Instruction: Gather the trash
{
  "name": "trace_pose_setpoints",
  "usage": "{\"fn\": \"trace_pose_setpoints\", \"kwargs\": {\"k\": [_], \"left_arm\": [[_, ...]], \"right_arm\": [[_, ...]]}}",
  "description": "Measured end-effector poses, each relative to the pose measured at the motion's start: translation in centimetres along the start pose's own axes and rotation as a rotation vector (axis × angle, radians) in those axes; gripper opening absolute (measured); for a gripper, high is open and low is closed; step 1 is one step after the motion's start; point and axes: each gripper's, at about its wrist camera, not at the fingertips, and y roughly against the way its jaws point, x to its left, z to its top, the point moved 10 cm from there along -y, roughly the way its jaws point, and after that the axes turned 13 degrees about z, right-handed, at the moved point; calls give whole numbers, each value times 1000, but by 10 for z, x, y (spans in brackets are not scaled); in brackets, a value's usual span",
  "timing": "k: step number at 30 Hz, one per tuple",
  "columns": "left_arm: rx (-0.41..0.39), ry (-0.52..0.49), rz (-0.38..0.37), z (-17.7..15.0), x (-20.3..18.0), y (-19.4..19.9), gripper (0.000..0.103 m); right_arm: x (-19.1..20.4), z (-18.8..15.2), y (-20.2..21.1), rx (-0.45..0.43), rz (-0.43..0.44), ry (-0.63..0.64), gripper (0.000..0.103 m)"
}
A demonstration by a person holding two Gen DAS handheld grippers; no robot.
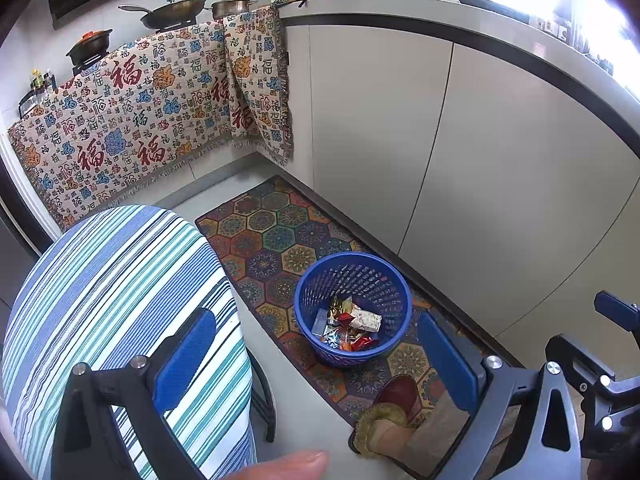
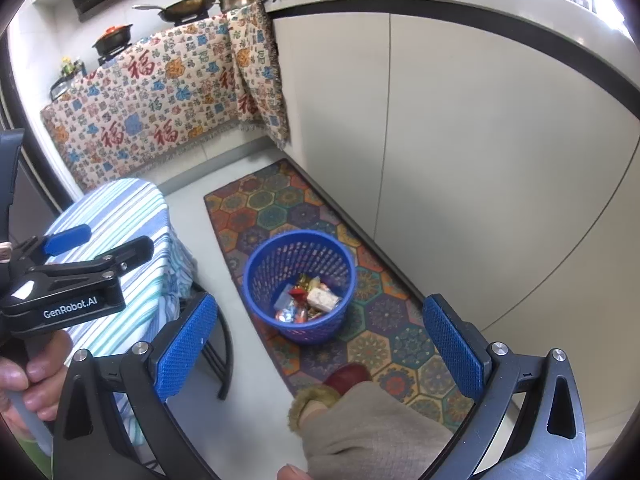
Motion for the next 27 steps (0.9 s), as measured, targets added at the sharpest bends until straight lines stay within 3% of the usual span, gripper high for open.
{"fn": "trace_pose_setpoints", "kwargs": {"k": [27], "left_arm": [[8,-11,-30,0,-3,0,103]], "right_arm": [[-10,3,-1,5,-6,-10,103]]}}
